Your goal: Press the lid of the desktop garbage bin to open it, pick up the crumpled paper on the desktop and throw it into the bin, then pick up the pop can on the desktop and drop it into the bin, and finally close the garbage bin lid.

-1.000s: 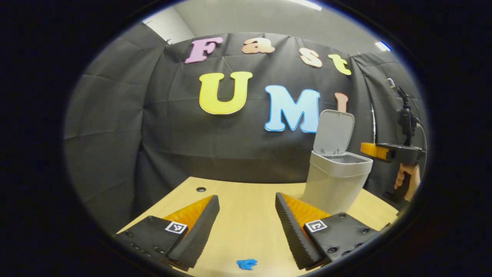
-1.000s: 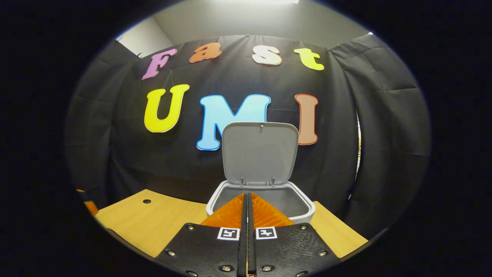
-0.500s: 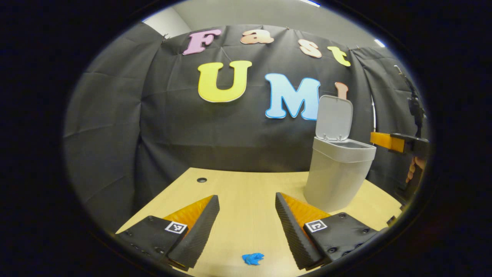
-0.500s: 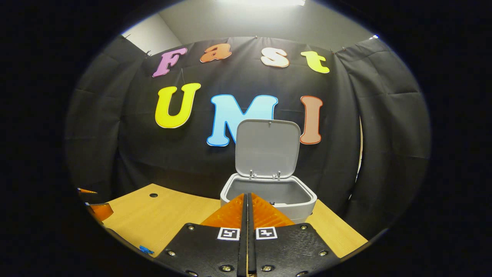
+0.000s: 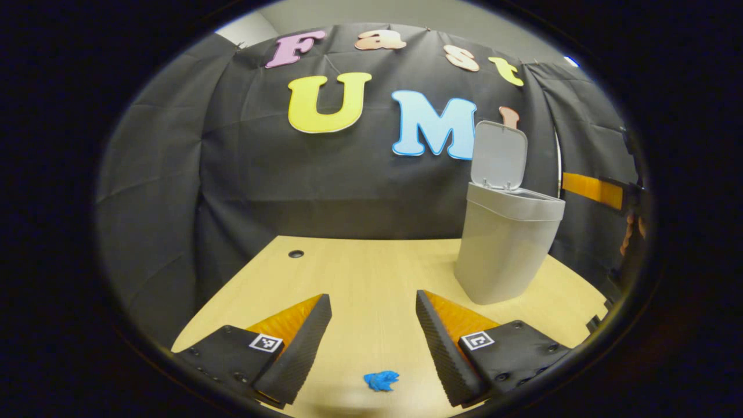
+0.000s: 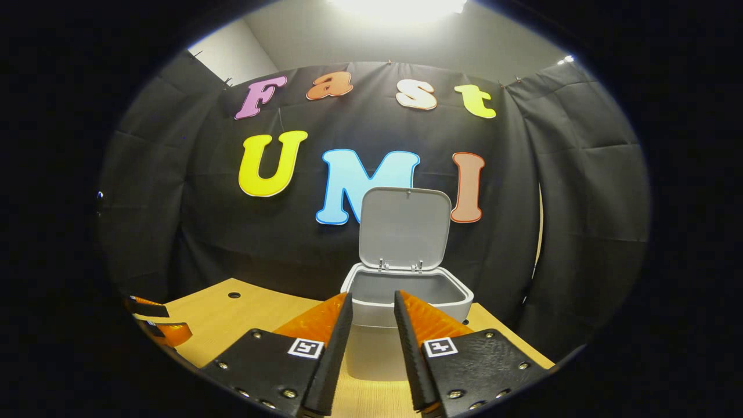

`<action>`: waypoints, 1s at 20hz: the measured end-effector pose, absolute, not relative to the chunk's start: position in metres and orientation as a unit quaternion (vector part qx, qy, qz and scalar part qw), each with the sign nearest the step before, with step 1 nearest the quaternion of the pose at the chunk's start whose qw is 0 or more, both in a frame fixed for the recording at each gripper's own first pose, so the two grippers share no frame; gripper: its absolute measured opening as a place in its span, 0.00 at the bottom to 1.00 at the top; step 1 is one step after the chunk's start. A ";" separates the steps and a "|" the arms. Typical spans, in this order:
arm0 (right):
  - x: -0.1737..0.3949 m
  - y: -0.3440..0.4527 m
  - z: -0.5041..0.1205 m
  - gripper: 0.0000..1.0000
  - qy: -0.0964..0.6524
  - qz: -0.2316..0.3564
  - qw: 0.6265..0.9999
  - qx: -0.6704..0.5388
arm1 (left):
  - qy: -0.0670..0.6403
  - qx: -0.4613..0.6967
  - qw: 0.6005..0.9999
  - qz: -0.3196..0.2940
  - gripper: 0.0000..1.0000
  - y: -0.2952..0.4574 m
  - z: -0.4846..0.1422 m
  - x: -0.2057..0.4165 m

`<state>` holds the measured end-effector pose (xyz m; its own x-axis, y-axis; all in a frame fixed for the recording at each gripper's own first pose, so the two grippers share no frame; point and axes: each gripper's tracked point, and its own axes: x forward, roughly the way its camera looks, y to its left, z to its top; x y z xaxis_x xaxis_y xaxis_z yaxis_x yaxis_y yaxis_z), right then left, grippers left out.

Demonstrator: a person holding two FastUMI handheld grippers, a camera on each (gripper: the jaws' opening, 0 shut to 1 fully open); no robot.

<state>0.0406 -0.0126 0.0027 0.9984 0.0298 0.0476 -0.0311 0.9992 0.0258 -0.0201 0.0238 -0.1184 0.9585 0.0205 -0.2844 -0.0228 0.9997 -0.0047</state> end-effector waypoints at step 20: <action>0.012 -0.011 -0.004 0.89 -0.018 0.011 0.999 0.031 | 0.301 -0.038 0.953 -0.028 0.96 0.029 -0.247 -0.040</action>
